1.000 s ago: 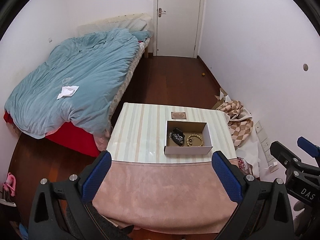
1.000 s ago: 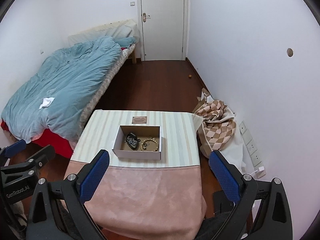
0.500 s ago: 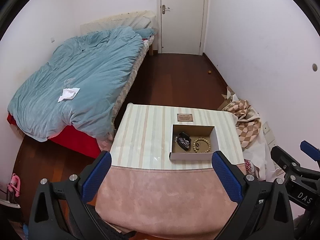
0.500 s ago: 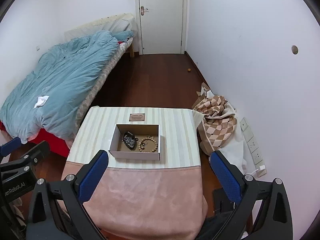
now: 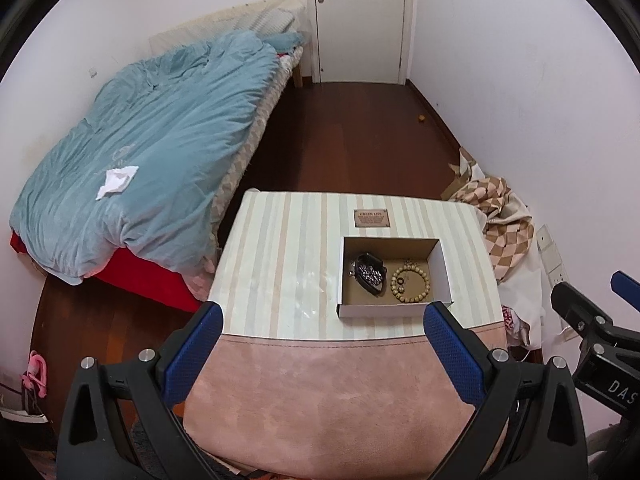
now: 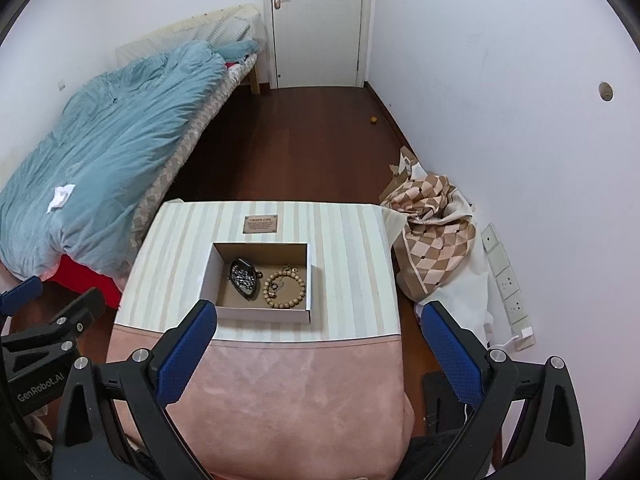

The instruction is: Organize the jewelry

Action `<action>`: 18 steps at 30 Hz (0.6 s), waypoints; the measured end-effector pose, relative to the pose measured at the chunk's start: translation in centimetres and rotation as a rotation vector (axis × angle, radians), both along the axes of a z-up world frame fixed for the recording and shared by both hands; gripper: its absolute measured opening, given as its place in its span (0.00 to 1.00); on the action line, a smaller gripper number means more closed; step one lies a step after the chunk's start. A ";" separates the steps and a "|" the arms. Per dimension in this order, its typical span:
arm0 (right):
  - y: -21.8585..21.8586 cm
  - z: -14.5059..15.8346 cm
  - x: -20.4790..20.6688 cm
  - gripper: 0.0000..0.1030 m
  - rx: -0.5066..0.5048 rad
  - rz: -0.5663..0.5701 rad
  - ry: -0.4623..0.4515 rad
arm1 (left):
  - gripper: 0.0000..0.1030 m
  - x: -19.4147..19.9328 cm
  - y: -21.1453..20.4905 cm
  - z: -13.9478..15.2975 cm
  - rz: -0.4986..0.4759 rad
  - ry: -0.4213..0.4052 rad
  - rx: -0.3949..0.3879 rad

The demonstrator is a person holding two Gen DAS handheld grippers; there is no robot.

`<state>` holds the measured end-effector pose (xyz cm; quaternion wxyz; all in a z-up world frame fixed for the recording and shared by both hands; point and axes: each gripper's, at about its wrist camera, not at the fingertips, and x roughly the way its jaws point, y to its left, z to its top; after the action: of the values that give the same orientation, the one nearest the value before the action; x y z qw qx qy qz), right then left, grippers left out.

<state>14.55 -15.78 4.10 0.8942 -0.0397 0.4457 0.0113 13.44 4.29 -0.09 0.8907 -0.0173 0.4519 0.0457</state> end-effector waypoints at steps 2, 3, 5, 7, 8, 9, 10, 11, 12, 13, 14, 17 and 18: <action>0.0 -0.3 0.2 1.00 -0.004 -0.002 0.008 | 0.99 0.2 -0.2 -0.3 -0.004 0.004 0.001; -0.1 -0.3 0.2 1.00 -0.005 -0.003 0.009 | 0.99 0.3 -0.2 -0.3 -0.006 0.006 0.001; 0.0 -0.5 0.4 1.00 -0.012 -0.003 0.018 | 0.99 0.4 -0.3 -0.5 -0.006 0.012 0.000; -0.1 -0.7 0.5 1.00 -0.010 -0.003 0.024 | 0.99 0.5 -0.4 -0.5 -0.007 0.011 0.002; 0.0 -0.7 0.5 1.00 -0.013 -0.002 0.024 | 0.99 0.5 -0.4 -0.5 -0.009 0.011 0.002; 0.0 -0.7 0.5 1.00 -0.014 -0.002 0.024 | 0.99 0.6 -0.4 -0.5 -0.011 0.011 0.002; 0.0 -0.7 0.5 1.00 -0.012 -0.001 0.024 | 0.99 0.6 -0.3 -0.5 -0.013 0.010 0.002; 0.0 -0.7 0.5 1.00 -0.011 0.000 0.025 | 0.99 0.7 -0.3 -0.6 -0.013 0.012 0.002; 0.1 -0.7 0.5 1.00 -0.012 0.002 0.026 | 0.99 0.7 -0.2 -0.6 -0.014 0.013 0.002; 0.1 -0.7 0.6 1.00 -0.013 0.002 0.026 | 0.99 0.7 -0.2 -0.6 -0.013 0.013 0.002; 0.1 -0.6 0.5 1.00 -0.011 0.003 0.027 | 0.99 0.7 -0.2 -0.6 -0.012 0.012 0.003; 0.1 -0.6 0.5 1.00 -0.009 0.004 0.027 | 0.99 0.7 -0.1 -0.6 -0.011 0.011 0.004; 0.1 -0.6 0.5 1.00 -0.005 0.004 0.027 | 0.99 0.8 -0.1 -0.6 -0.010 0.010 0.005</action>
<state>15.03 -15.71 3.48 0.8880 -0.0428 0.4577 0.0126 14.20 4.23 -0.65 0.8887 -0.0124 0.4564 0.0426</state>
